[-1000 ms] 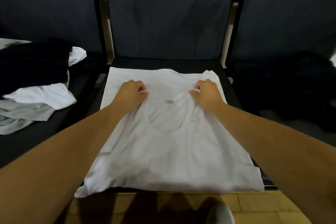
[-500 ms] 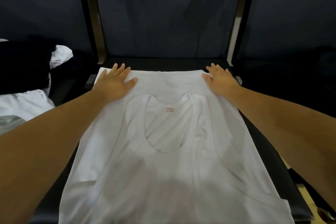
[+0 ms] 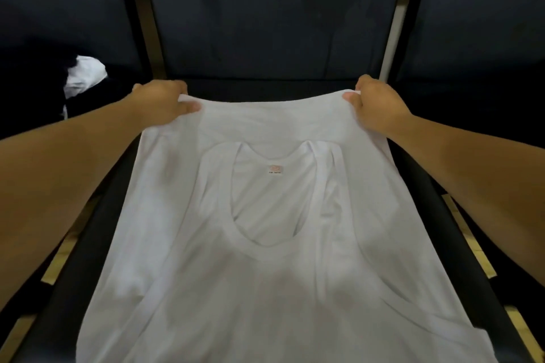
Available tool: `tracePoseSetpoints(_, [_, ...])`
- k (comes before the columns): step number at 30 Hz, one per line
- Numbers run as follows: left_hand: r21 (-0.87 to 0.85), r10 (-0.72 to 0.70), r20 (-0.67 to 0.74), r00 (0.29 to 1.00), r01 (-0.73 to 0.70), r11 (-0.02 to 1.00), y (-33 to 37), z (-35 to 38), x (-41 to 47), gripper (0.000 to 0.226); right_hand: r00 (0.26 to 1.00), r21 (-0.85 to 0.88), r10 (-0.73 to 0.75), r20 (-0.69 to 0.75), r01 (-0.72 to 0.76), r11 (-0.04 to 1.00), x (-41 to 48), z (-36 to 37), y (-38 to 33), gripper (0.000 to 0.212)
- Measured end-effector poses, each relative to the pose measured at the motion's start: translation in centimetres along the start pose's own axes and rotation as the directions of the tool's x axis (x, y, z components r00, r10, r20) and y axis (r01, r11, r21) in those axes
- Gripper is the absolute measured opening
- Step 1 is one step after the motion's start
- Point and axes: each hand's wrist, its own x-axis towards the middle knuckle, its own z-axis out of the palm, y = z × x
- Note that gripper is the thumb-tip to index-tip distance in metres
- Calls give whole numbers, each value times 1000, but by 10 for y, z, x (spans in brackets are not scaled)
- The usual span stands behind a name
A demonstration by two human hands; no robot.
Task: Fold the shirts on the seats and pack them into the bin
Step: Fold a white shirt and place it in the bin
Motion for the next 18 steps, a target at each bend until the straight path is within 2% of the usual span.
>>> tracePoseSetpoints(2, [-96,-5,-32,999,2,995,0,-8,-4,36,998,86,44,34,-46,995,3,-5,-3,43])
tracePoseSetpoints(6, [-132,-1,-74,997,-9,991,-2,-23,-4,32,985,129,-48,165,26,991,17,-19,-7,44])
tracePoseSetpoints(9, [-84,15,-6,1000,-15,996,-9,-33,-4,30,936,49,-74,344,61,997,27,-30,-8,44])
tracePoseSetpoints(11, [-17,12,81,997,-11,1000,-13,-37,-5,34,925,-19,-26,378,36,999,32,-36,-9,49])
tracePoseSetpoints(14, [-1,-4,93,996,4,1000,-16,-42,-7,35,947,-78,21,321,5,997,40,-40,-13,53])
tracePoseSetpoints(18, [-192,-84,-153,985,54,980,-9,-56,-7,35,993,-14,75,89,-74,997,48,-45,-20,30])
